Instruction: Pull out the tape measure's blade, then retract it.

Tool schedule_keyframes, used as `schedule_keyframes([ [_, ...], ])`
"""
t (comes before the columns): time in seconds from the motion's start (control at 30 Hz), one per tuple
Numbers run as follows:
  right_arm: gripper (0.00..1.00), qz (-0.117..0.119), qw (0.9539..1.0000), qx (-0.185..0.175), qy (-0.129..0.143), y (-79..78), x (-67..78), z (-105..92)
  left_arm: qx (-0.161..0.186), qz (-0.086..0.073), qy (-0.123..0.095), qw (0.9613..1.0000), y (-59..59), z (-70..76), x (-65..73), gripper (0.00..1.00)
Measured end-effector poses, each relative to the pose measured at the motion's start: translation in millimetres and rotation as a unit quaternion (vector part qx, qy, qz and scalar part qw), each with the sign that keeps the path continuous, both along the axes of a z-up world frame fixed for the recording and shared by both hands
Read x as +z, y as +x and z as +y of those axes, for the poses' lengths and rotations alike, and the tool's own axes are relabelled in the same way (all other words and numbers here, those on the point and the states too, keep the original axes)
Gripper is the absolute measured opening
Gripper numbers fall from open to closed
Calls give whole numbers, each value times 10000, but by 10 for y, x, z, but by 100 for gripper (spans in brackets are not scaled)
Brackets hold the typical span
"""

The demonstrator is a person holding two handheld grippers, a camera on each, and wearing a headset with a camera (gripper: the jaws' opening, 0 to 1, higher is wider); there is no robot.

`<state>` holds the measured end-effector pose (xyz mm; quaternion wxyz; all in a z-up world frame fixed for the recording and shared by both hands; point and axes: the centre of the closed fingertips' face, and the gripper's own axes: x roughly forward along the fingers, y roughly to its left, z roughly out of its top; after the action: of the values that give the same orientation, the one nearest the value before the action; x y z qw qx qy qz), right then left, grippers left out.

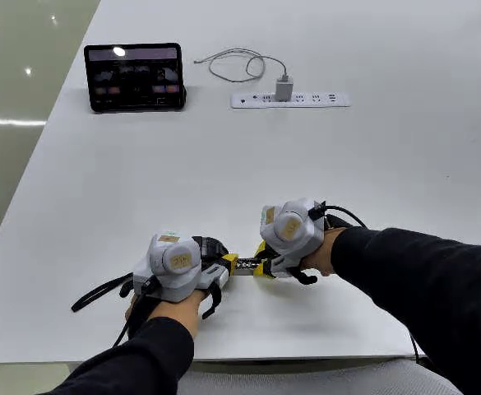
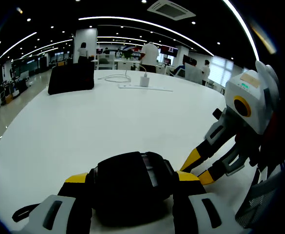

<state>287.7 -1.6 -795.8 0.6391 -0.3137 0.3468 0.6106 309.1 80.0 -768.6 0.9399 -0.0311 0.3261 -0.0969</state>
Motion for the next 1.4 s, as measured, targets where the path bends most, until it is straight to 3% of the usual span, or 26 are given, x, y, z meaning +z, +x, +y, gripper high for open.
schedule_keyframes([
  [0.97,10,31,9995,138,287,-22,18,98,13,64,-55,10000,2,3,-5,63],
  [1.17,10,-54,9994,204,277,-24,14,136,13,118,-96,9999,-2,8,-1,62],
  [1.4,10,21,9993,107,371,-8,26,209,10,160,-145,9998,-15,10,10,62],
])
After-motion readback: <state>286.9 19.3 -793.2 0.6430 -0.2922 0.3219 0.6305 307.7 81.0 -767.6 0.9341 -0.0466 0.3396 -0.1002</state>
